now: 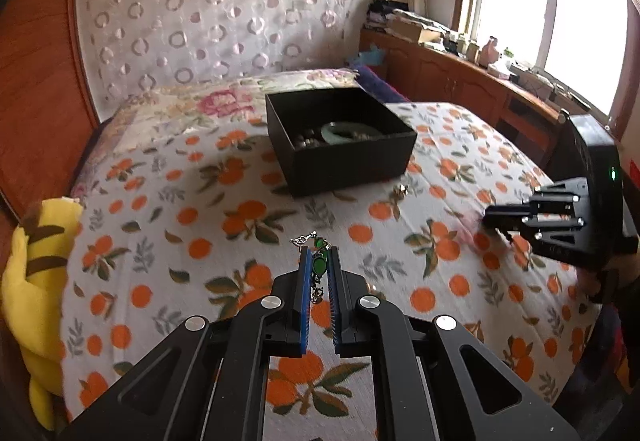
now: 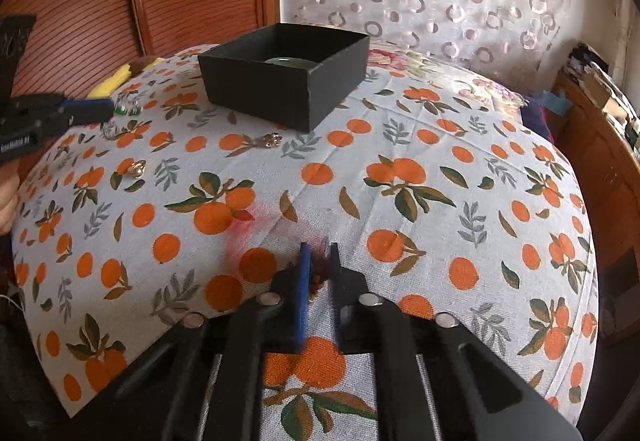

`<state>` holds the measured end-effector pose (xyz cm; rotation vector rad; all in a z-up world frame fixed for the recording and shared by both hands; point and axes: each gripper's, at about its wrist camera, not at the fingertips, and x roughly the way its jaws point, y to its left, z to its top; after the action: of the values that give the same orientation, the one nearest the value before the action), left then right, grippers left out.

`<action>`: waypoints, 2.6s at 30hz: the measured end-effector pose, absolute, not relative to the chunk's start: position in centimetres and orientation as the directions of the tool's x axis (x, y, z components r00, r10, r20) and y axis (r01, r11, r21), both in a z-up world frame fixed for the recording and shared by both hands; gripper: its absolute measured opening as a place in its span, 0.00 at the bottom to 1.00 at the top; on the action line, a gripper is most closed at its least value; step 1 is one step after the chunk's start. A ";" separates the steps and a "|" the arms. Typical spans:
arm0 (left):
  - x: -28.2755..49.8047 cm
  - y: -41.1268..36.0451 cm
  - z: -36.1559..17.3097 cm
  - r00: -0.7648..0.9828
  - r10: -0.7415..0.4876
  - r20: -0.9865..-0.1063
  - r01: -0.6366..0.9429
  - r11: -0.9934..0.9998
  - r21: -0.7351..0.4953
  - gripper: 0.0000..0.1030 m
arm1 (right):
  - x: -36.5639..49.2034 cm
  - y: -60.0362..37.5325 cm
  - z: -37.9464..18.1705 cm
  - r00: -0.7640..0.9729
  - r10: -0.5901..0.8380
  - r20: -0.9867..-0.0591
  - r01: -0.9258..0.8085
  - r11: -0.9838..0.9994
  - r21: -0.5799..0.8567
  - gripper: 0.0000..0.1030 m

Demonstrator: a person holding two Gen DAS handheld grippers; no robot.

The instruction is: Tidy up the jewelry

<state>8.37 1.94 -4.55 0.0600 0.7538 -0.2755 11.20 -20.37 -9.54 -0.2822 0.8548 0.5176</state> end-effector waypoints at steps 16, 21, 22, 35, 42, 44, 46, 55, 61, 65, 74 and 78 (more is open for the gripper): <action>11.2 0.9 0.0 0.754 -0.238 -0.612 0.279 0.960 -0.030 0.07 | 12.5 -18.4 -3.1 0.638 0.371 -0.675 -0.553 0.830 -0.067 0.04; 12.6 0.5 0.3 0.759 -0.245 -0.603 0.280 0.959 -0.038 0.07 | 14.0 -17.3 -1.8 0.651 0.407 -0.641 -0.559 0.828 -0.041 0.04; 12.9 0.4 0.2 0.758 -0.245 -0.604 0.278 0.960 -0.040 0.07 | 14.3 -17.1 -1.7 0.651 0.416 -0.635 -0.560 0.828 -0.031 0.04; 15.7 -0.6 -0.4 0.752 -0.230 -0.617 0.275 0.961 -0.022 0.07 | 21.2 -14.6 -1.4 0.677 0.417 -0.606 -0.497 0.867 0.040 0.04; 16.7 -1.0 -0.5 0.747 -0.221 -0.627 0.274 0.962 -0.013 0.07 | 23.3 -13.8 -2.8 0.607 0.472 -0.640 -0.521 0.844 0.128 0.06; 16.8 -1.1 -0.5 0.745 -0.222 -0.629 0.275 0.961 -0.014 0.07 | 23.4 -13.8 -2.9 0.595 0.482 -0.643 -0.529 0.837 0.139 0.06; 17.1 -1.3 -0.7 0.742 -0.219 -0.633 0.274 0.962 -0.011 0.07 | 23.2 -14.0 -2.9 0.597 0.483 -0.641 -0.530 0.837 0.138 0.06; 18.9 -2.5 -0.8 0.738 -0.215 -0.640 0.285 0.958 0.007 0.07 | 21.6 -16.3 -2.5 0.627 0.441 -0.642 -0.495 0.862 0.109 0.18; 20.1 -3.2 -0.6 0.730 -0.237 -0.641 0.294 0.956 -0.018 0.08 | 20.0 -17.6 -2.4 0.642 0.429 -0.635 -0.495 0.865 0.083 0.18; 19.5 -3.6 -0.4 0.738 -0.229 -0.635 0.298 0.955 0.001 0.20 | 19.0 -18.0 -2.9 0.638 0.422 -0.644 -0.506 0.860 0.062 0.18; 14.1 -2.3 -1.5 0.729 -0.235 -0.642 0.309 0.951 0.003 0.37 | 16.4 -16.8 -5.5 0.598 0.426 -0.679 -0.549 0.835 0.040 0.23; 11.8 -1.4 -2.4 0.720 -0.233 -0.654 0.313 0.950 0.006 0.40 | 16.2 -16.1 -6.7 0.579 0.420 -0.698 -0.564 0.825 0.029 0.23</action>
<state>11.83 -1.40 -2.44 0.1195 0.7055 -0.3026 16.15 -16.06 -6.68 -0.2050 0.7584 0.5798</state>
